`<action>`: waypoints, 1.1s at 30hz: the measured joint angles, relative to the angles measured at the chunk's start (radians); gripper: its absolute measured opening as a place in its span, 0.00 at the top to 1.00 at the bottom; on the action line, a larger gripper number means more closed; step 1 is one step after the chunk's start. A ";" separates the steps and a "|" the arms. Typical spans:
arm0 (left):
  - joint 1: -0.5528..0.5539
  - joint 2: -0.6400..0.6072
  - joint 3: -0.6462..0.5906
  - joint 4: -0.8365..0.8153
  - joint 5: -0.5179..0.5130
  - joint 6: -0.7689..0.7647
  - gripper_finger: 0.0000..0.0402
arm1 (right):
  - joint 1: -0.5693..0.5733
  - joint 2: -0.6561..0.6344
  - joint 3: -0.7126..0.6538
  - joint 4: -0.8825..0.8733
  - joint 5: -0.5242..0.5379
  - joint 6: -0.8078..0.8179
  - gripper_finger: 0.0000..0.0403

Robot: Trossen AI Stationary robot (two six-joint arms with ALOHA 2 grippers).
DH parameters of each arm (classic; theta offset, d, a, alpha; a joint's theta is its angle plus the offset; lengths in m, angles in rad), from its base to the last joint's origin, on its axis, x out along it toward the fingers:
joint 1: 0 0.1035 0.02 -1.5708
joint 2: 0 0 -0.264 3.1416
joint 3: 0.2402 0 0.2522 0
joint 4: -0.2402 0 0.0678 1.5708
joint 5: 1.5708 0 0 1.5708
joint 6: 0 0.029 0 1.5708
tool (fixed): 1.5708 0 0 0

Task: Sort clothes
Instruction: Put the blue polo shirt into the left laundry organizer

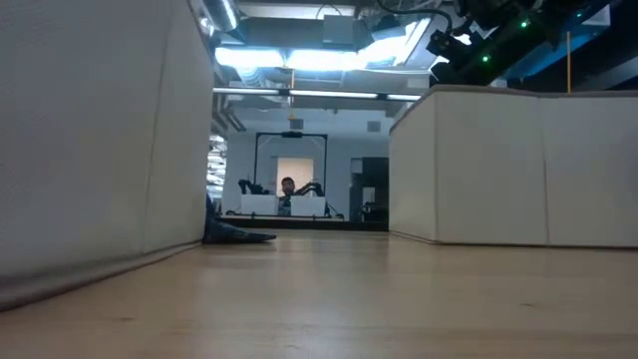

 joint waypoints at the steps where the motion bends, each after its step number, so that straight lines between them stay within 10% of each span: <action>1: 0.001 0.006 -0.027 0.019 0.016 -0.004 0.94 | 0.000 0.000 0.000 0.000 0.000 0.000 0.41; 33: 0.003 -0.193 0.016 0.127 0.142 -0.138 0.60 | 0.012 -0.069 0.000 0.116 -0.112 -0.011 0.41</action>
